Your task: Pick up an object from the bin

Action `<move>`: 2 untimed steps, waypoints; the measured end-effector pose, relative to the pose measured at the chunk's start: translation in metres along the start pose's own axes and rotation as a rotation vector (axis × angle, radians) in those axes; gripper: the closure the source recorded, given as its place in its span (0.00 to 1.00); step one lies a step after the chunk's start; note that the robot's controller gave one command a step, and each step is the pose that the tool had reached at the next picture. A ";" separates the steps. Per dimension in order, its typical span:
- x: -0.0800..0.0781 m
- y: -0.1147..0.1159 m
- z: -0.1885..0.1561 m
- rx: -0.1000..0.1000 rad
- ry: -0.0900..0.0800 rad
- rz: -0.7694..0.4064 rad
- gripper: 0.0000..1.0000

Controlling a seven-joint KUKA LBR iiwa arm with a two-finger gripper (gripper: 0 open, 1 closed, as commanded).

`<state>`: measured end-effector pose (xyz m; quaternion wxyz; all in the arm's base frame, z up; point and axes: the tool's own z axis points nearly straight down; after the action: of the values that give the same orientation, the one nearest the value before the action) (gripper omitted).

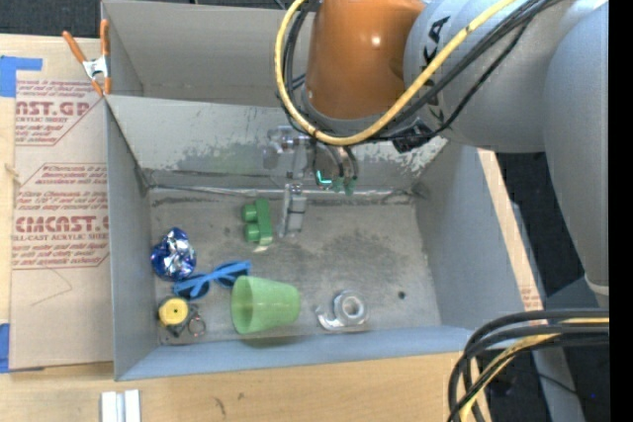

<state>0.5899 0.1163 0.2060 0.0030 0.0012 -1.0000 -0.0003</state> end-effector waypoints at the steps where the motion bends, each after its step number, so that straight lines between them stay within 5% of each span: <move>1: 0.036 0.010 0.135 0.001 -0.016 -0.281 0.00; 2: 0.060 0.077 0.127 0.003 -0.046 -0.322 0.00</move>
Offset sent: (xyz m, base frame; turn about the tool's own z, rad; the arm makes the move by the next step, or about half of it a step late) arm -0.0389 0.0102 -0.1344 -0.2801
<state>0.5289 0.1928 0.0798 -0.0200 0.1613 -0.9867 0.0007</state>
